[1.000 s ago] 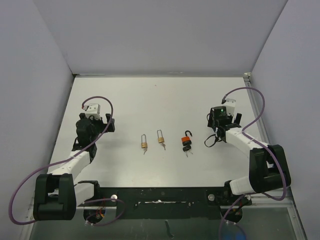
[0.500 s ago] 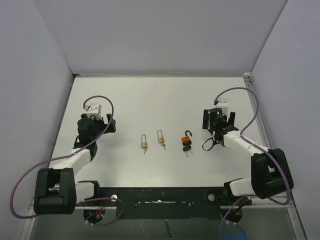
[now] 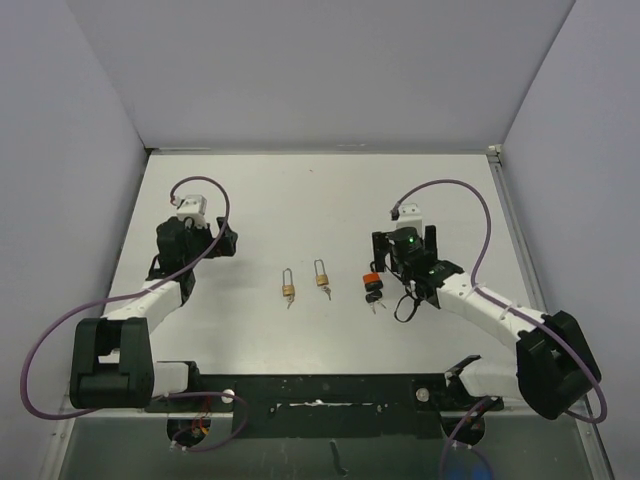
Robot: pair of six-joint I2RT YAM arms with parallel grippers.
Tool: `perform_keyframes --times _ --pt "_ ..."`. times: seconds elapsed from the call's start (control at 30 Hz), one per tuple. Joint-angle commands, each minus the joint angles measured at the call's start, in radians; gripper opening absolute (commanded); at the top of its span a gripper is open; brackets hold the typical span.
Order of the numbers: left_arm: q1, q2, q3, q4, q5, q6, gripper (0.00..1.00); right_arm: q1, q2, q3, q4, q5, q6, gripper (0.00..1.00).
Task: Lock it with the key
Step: Pick up the lock from the center of the board.
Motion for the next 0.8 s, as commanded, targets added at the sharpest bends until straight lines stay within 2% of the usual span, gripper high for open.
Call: perform_keyframes --times 0.0,0.2,0.47,0.77 --pt "-0.004 -0.04 -0.015 0.061 0.032 -0.002 0.98 0.031 -0.05 -0.015 0.038 -0.088 0.012 0.98" --pt "-0.004 -0.059 -0.021 0.062 0.063 -0.002 0.98 0.097 0.006 -0.026 0.075 -0.109 0.009 0.98" --pt "-0.002 -0.044 0.001 0.04 0.153 -0.026 0.98 0.207 0.167 0.056 0.056 -0.03 -0.006 0.98" --pt "-0.001 -0.072 -0.011 0.041 0.127 -0.026 0.98 0.27 0.273 0.108 0.065 0.009 0.011 0.99"
